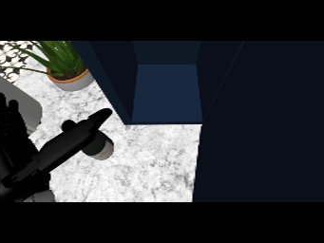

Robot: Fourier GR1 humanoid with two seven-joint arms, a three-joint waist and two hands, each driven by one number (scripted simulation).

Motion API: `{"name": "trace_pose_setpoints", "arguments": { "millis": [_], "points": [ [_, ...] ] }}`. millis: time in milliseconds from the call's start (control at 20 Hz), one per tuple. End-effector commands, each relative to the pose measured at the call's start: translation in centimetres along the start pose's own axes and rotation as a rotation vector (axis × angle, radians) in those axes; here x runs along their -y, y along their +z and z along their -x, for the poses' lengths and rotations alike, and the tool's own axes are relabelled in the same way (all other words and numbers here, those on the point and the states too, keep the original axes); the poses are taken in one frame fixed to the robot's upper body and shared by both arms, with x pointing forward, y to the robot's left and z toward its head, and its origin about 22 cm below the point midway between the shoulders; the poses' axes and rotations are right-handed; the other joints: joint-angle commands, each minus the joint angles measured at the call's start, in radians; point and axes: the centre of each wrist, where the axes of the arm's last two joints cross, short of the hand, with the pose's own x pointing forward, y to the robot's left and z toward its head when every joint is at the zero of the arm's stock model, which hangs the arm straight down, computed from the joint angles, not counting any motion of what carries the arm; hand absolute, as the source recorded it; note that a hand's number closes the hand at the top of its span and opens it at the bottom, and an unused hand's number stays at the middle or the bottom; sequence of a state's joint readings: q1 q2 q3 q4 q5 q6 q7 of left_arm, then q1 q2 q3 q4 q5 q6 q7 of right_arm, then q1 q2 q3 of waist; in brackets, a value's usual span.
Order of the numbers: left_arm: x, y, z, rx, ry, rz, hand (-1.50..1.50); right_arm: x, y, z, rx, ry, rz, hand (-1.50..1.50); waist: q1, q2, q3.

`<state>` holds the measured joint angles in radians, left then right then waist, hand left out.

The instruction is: Pick up the wine, place it into the cabinet and close the cabinet

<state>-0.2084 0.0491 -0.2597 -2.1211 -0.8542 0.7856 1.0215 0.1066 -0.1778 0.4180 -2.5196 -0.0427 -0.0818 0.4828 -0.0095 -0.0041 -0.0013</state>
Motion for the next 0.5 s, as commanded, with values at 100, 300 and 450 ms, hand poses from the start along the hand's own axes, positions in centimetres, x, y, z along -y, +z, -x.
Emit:
{"name": "trace_pose_setpoints", "arguments": {
  "millis": [100, 300, 450],
  "points": [
    [-2.3, -0.6, 3.1, -0.083, -0.035, 0.006, -1.5, 0.2, 3.7, -4.8, 0.099, 0.01, -0.006, -1.5, -0.003, 0.001, -0.001],
    [-0.2, -0.1, 5.2, -0.082, -0.017, 0.013, -1.5, -0.4, 3.4, -4.8, 0.087, -0.02, 0.0, -1.5, -0.006, 0.002, -0.001],
    [-2.0, 0.0, 7.1, -0.111, -0.047, 0.01, -1.5, 0.3, 4.0, -4.4, 0.087, 0.0, -0.01, -1.5, -0.009, 0.001, 0.0]
  ]
}}
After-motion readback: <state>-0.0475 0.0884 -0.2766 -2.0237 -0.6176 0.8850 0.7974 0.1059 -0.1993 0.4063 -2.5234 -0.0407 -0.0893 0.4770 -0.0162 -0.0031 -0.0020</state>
